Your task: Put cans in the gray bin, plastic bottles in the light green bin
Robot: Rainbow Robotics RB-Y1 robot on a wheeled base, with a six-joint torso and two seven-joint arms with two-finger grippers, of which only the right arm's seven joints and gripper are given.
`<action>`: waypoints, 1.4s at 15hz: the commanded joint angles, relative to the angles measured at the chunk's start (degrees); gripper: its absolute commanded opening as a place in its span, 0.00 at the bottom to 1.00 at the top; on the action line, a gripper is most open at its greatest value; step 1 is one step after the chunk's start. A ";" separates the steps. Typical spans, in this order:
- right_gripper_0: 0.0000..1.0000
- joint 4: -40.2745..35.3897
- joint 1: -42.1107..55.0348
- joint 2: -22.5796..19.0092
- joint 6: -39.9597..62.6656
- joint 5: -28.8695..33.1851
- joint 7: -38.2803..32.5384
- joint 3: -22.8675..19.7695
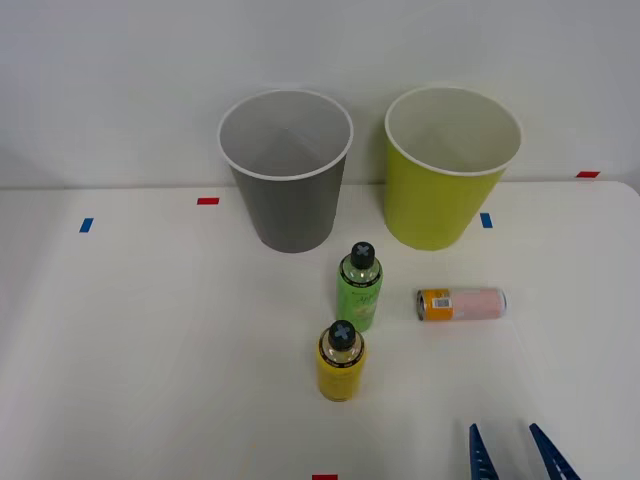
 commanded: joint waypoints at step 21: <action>0.81 -2.04 1.62 -3.42 -6.52 -19.32 25.41 6.95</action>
